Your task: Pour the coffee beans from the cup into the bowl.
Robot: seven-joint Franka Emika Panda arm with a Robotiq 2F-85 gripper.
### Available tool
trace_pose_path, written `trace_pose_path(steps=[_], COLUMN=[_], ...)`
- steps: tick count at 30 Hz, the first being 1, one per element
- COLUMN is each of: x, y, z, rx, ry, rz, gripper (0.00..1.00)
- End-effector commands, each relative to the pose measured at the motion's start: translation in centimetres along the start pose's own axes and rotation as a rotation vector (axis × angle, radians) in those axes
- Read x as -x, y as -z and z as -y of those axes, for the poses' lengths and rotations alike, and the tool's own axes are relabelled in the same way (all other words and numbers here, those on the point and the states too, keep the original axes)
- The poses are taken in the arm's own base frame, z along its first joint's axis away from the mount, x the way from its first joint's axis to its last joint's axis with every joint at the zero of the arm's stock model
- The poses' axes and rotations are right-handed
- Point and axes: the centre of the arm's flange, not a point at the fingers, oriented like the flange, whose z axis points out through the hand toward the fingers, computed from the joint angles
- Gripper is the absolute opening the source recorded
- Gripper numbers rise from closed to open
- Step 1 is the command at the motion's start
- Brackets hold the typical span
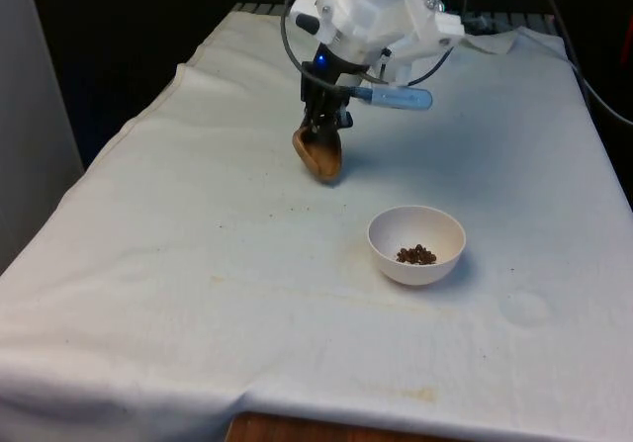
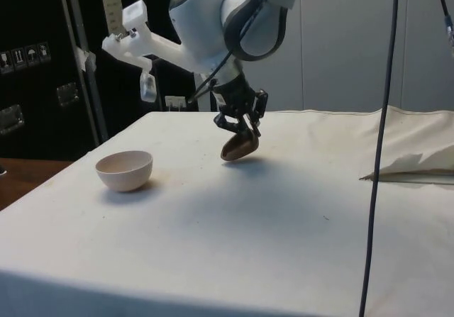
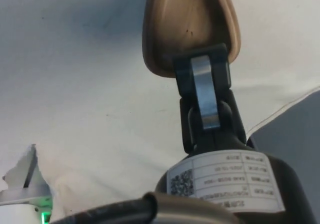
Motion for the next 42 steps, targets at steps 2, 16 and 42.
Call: trace_pose_path(steps=[2,16,42], x=[-0.1,-0.9,-1.9], y=[-0.2,-1.1,1.4], z=[-0.3,-1.4,-2.5], rx=[-0.029,-0.102,-0.129], ry=[0.001,-0.01,-0.029], rz=[0.015,0.053,0.046], gripper=[0.0,0.05,1.0])
